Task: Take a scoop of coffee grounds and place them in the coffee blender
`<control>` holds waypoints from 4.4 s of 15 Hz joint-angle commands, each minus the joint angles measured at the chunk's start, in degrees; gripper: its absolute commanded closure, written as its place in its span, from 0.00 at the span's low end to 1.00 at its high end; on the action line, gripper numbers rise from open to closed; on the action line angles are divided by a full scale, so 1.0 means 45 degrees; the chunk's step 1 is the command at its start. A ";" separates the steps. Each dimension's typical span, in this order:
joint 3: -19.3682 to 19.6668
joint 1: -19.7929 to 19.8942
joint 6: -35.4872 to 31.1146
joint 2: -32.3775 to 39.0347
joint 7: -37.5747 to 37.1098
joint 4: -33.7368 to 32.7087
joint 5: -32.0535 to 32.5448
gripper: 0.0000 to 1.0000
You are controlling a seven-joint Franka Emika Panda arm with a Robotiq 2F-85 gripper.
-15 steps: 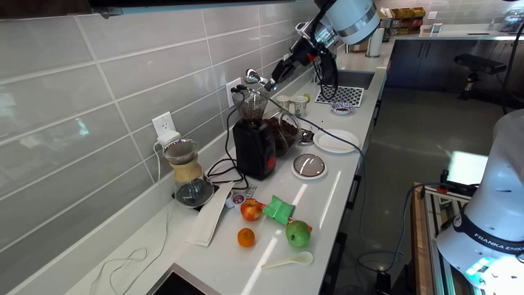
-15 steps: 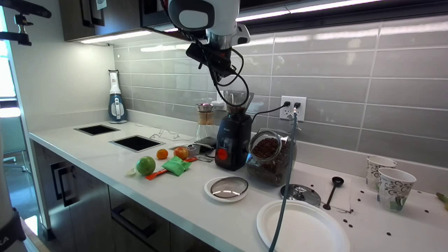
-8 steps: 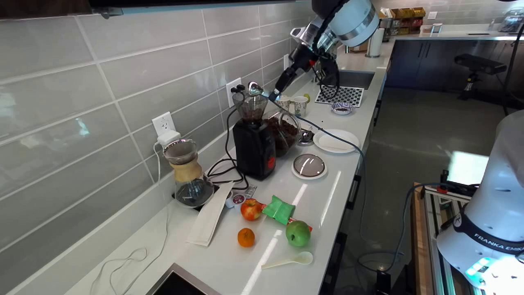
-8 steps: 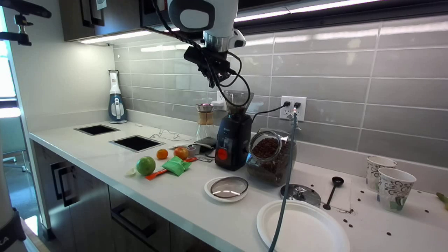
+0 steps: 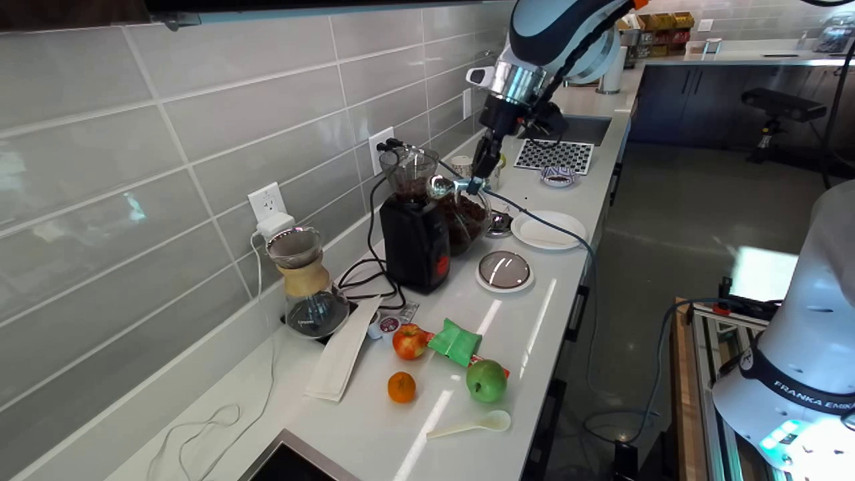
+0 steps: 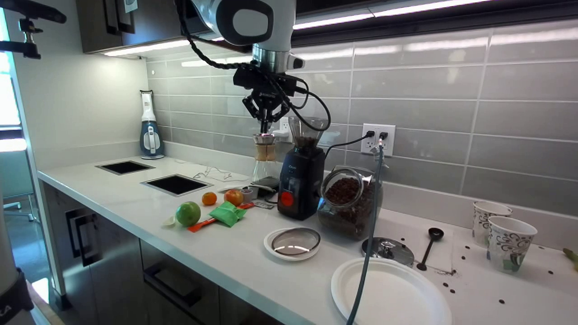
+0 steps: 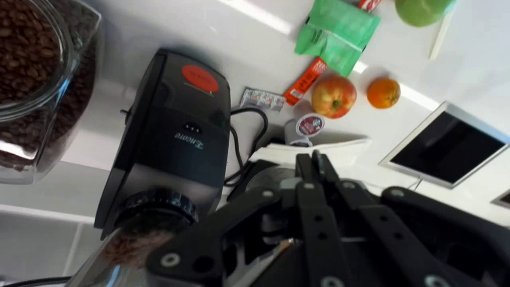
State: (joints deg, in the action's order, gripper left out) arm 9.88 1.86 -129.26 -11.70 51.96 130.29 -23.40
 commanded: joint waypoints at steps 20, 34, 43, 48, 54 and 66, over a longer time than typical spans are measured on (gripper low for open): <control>-0.1017 0.0892 0.5257 0.0184 -0.7830 0.0846 1.4943 0.99; -0.0413 0.1237 -0.0098 0.1939 -1.0750 0.0757 1.8106 0.99; -0.0125 0.1596 -0.2116 0.3219 -1.2143 0.0365 1.9300 0.99; -0.0019 0.1650 -0.2943 0.4109 -1.3087 -0.0039 2.0030 0.99; -0.0084 0.1529 -0.3026 0.5079 -1.4006 -0.0719 2.0659 0.99; -0.0344 0.1245 -0.3046 0.6546 -1.4824 -0.1656 2.1279 0.99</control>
State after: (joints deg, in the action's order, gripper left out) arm 8.23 7.62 -141.72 15.74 -12.72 124.30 70.16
